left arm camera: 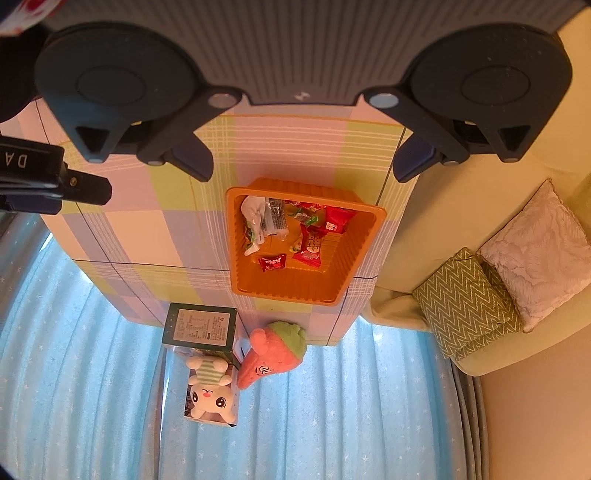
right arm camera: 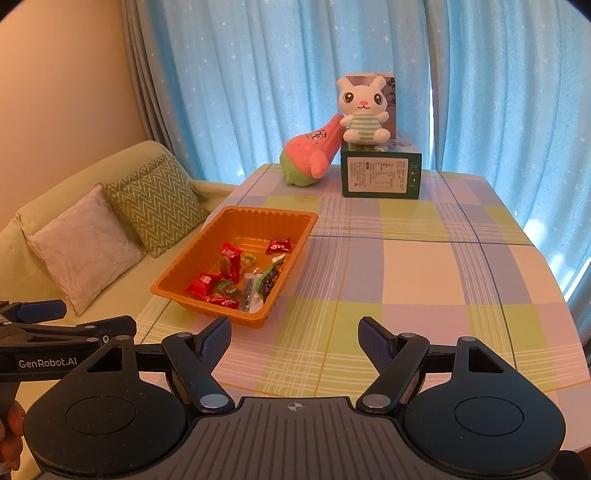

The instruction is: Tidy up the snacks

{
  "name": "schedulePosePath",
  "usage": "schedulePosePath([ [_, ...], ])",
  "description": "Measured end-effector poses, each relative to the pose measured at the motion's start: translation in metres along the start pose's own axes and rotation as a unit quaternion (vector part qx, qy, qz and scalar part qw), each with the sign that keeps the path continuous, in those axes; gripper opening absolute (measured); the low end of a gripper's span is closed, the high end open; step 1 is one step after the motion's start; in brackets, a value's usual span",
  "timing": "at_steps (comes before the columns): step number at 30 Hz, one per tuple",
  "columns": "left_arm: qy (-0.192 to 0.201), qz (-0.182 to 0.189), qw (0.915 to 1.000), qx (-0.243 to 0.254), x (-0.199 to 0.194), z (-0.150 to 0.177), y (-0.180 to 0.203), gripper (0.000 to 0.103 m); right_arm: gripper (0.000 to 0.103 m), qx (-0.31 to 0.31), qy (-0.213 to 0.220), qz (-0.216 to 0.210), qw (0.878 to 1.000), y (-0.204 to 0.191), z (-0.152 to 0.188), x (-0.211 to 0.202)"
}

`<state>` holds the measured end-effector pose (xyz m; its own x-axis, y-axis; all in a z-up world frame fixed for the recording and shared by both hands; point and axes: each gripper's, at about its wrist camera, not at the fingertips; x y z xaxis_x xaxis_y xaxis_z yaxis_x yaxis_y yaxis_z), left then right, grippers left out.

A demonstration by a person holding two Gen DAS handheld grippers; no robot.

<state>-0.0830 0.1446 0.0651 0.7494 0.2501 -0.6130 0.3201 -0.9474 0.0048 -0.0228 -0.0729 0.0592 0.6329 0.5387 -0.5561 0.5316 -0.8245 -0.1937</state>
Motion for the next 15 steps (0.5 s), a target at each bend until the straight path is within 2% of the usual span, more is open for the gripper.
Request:
schedulePosePath([
  [15,0.003,-0.001,1.0,0.0,-0.0053,0.0025,-0.0007,0.103,0.076,-0.01,-0.002,-0.001,1.0,-0.0031,0.0044,-0.0022],
])
Point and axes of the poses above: each gripper's, at about its wrist camera, not at the fingertips, and x roughly the way its jaws point, y to its right, z to its underside, and after that the axes turned 4 degrees about y, right-handed
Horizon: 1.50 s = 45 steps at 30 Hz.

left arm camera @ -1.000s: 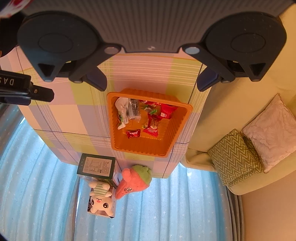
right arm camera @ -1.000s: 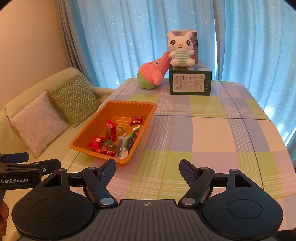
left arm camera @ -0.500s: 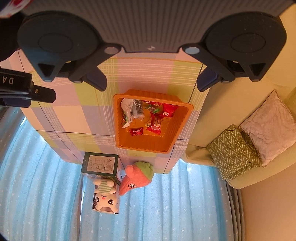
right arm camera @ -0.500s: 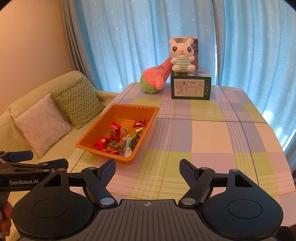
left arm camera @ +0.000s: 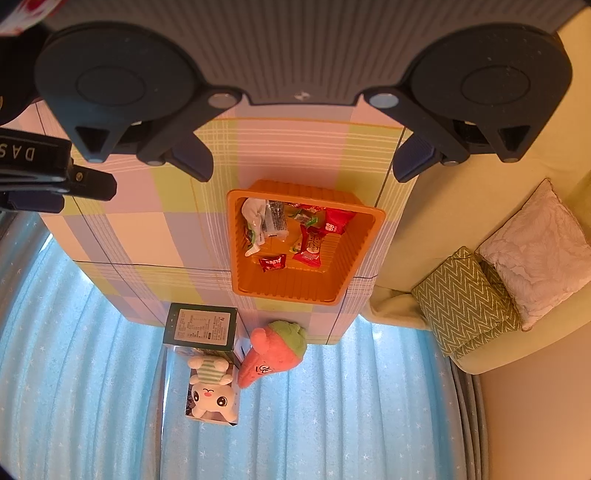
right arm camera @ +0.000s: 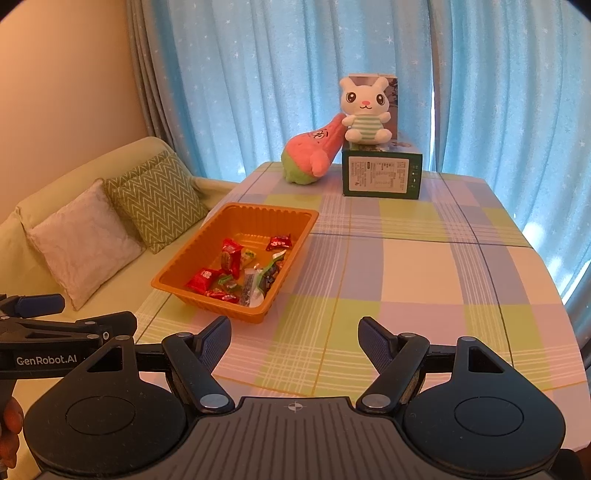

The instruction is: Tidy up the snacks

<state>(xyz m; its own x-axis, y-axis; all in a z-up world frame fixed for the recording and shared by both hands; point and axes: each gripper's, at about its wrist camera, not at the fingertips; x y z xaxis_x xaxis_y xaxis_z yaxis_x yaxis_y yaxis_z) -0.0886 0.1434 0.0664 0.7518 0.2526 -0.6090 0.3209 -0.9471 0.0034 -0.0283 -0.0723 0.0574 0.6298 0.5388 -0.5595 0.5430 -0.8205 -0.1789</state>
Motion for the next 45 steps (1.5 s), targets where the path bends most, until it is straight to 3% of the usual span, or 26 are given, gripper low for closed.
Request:
schedulePosePath([
  [45,0.002,0.001,1.0,0.002,0.0029,0.0016,0.0001,0.103,0.076,0.004,-0.003,0.003,1.0,0.0059,0.0058,0.0046],
])
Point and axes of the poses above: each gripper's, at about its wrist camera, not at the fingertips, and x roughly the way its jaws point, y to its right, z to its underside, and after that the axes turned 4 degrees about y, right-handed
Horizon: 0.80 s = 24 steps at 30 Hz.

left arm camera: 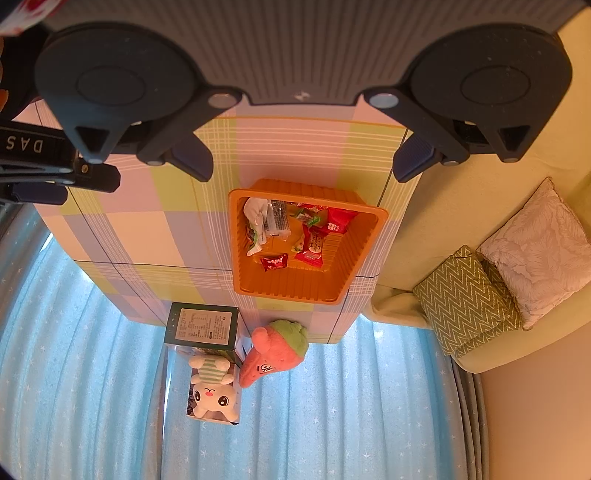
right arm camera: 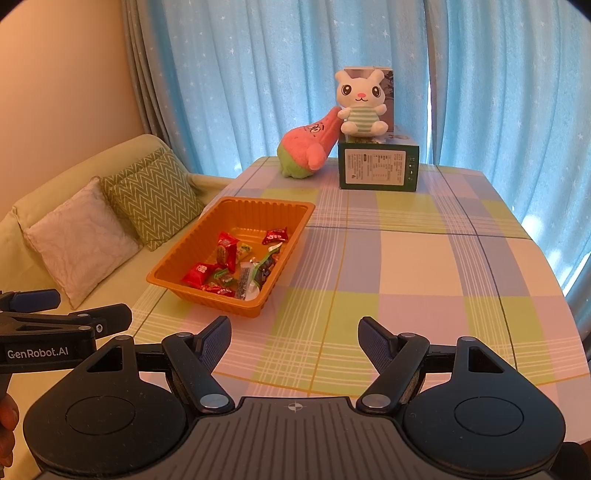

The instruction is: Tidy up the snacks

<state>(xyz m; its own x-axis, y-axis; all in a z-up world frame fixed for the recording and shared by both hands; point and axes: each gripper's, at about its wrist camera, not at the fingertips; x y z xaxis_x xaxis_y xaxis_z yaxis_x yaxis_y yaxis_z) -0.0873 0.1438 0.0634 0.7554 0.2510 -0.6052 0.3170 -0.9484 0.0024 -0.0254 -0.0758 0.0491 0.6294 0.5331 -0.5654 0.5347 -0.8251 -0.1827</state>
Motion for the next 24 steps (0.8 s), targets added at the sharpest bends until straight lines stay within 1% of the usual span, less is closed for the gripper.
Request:
schedulePosePath([
  [19,-0.002,0.002,1.0,-0.005,0.0028,0.0019,0.0024,0.103,0.076,0.001,-0.001,0.0,1.0,0.0005,0.0018,0.0012],
  [24,0.006,0.006,0.9999,-0.011,0.001,0.0041,0.0004,0.103,0.076,0.001,-0.001,0.0,1.0,0.0012,0.0034,0.0017],
])
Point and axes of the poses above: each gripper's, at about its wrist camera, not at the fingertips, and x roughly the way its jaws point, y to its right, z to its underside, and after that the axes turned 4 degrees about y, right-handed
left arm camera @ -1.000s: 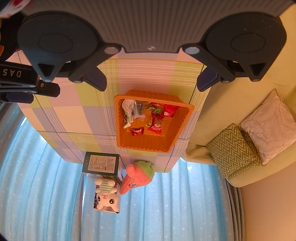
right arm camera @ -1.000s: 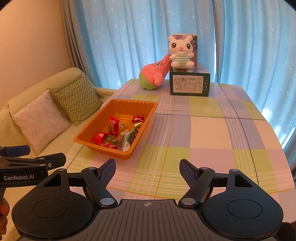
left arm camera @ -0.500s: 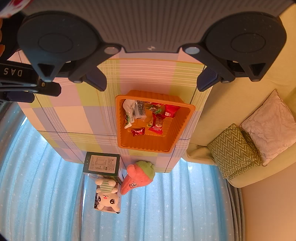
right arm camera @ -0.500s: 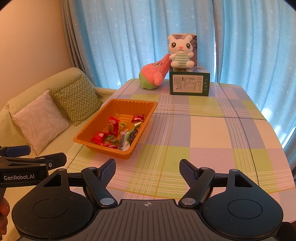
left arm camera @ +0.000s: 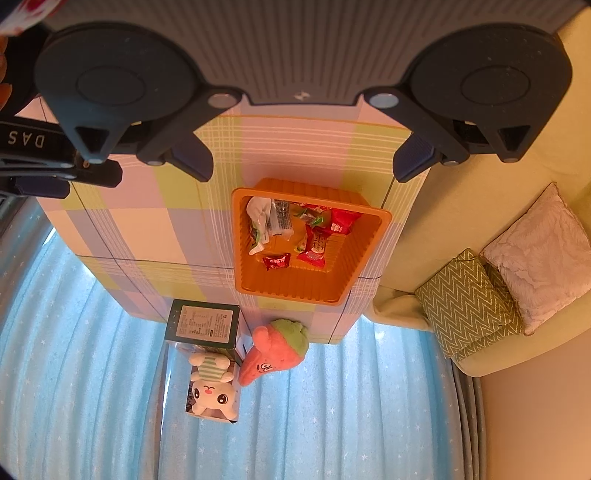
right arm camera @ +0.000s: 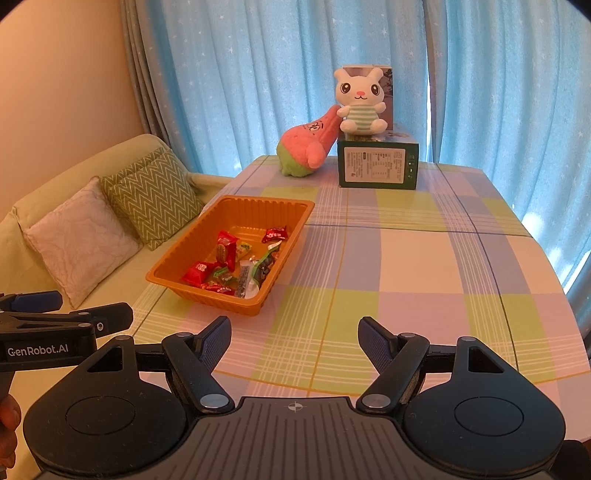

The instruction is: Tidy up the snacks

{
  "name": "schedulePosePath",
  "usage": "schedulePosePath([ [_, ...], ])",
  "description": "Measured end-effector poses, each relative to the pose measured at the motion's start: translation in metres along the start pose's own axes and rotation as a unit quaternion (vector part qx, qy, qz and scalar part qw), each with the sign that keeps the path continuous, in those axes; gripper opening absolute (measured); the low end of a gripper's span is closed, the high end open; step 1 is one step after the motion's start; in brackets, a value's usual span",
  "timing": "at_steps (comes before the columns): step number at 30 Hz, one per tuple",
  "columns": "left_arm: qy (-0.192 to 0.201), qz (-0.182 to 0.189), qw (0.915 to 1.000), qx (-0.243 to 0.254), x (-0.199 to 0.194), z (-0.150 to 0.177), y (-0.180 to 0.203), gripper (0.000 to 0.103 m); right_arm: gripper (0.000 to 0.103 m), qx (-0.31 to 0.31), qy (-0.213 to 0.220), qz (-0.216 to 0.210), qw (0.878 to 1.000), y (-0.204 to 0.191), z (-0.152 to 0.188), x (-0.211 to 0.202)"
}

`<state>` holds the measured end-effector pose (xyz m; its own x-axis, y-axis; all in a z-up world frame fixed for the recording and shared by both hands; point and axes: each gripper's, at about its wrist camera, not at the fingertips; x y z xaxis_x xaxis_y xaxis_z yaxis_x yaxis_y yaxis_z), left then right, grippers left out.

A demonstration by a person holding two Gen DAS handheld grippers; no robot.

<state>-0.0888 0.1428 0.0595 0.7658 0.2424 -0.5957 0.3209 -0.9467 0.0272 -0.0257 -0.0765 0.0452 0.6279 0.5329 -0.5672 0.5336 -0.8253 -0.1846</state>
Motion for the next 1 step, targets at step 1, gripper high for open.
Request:
schedulePosePath([
  [1,0.001,0.0,1.0,0.0,-0.0001,0.0,0.0004,0.103,0.076,0.0,0.0,0.0,1.0,0.0,0.0,0.0],
])
Point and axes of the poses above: each gripper's, at about its wrist camera, not at the fingertips, and x roughly the way its jaws point, y to its right, z to its underside, and after that the axes turned 4 degrees about y, right-handed
